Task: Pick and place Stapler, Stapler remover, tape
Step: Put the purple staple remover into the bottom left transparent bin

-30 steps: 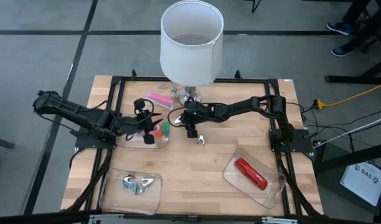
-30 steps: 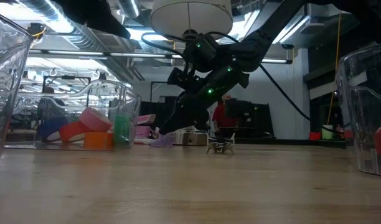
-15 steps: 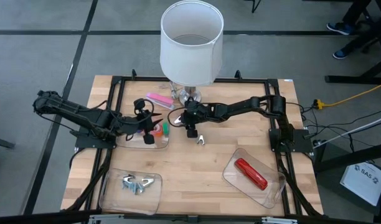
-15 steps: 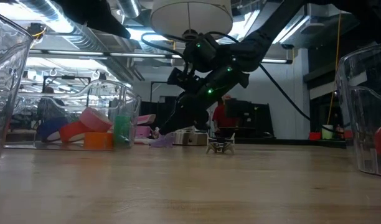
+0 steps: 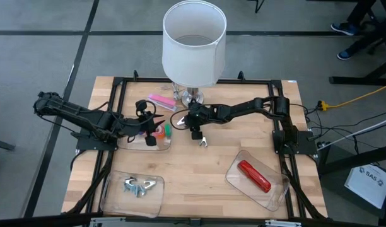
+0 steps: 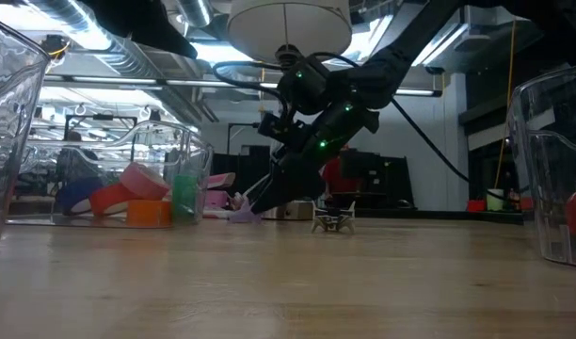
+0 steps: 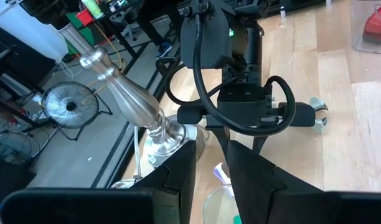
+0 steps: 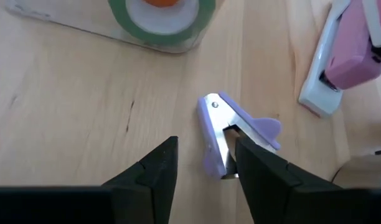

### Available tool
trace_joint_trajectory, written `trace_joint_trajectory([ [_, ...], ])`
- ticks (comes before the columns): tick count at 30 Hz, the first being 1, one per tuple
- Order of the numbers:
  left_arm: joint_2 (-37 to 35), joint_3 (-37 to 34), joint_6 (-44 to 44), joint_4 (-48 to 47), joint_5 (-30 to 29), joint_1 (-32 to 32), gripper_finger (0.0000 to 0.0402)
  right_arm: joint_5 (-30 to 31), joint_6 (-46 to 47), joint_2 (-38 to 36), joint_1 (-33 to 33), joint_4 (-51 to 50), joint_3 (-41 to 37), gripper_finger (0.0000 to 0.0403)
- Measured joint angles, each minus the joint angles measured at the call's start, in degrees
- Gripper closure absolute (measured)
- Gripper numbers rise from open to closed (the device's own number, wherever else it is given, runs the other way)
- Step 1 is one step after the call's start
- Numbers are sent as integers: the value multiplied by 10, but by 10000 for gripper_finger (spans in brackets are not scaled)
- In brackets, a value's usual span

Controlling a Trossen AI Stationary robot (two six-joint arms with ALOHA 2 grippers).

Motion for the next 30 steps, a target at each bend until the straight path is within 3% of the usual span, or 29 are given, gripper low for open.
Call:
trace_joint_trajectory([
  [6,0,0,-4,0,0,0,313,14,-1,0,0,2,0,279],
  [15,0,0,-6,0,0,0,313,15,1,0,0,12,0,389],
  [27,0,0,-6,0,-2,0,313,-60,95,-14,0,2,0,400],
  [30,0,0,-6,0,-34,0,311,-62,108,-27,0,-7,0,401],
])
